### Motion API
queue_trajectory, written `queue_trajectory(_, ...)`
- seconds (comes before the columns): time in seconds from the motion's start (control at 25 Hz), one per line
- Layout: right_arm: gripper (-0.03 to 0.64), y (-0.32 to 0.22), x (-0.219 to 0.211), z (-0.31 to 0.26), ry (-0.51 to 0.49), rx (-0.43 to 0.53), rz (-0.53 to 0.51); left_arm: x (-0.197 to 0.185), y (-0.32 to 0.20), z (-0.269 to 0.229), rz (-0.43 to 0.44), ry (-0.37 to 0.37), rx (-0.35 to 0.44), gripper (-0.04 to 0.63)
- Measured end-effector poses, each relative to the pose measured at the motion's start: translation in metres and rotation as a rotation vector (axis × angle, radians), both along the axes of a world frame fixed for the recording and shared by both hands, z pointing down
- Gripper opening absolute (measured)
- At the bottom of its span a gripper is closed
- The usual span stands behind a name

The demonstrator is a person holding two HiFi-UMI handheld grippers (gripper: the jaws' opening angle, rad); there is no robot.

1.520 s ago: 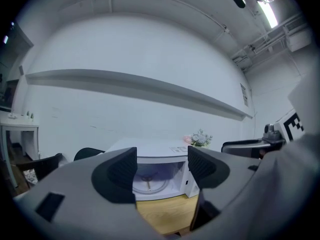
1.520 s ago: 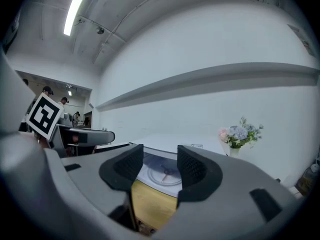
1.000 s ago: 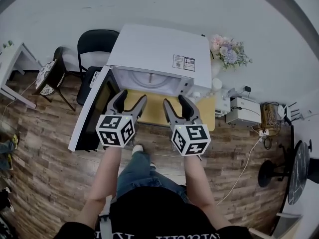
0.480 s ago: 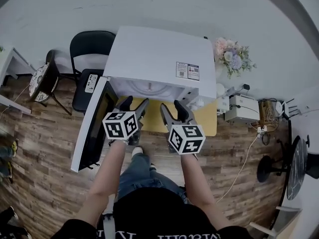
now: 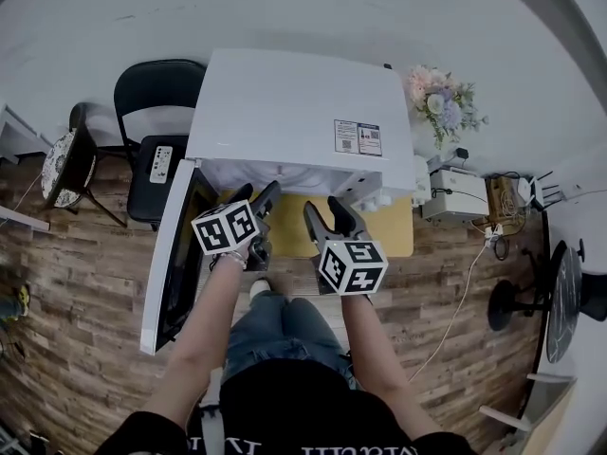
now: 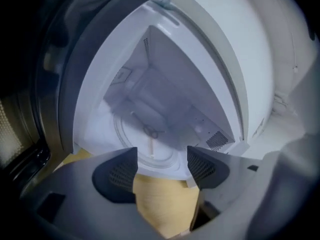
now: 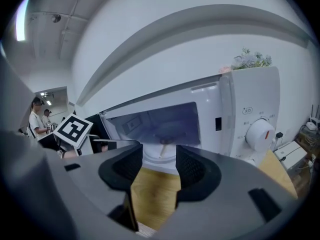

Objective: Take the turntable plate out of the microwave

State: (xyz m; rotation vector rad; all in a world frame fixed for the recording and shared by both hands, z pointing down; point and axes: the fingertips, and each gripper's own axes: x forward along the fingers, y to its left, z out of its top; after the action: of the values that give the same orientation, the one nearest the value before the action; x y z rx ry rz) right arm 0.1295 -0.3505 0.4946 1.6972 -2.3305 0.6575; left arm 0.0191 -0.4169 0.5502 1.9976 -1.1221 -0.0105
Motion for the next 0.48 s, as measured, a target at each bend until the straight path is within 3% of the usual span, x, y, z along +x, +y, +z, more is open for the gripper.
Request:
queue_trajectory(0.24,0.215,-0.004,-0.005,0.007,0.011,-0.002,0.004,-0.001,-0.015,0.022,-0.051,0.092,-0.073,0.316)
queue_trajectory(0.48,0.215,-0.009,0.000,0.017,0.019,-0.017,0.006,0.000,-0.028,0.031,-0.131,0.239,-0.150,0.338)
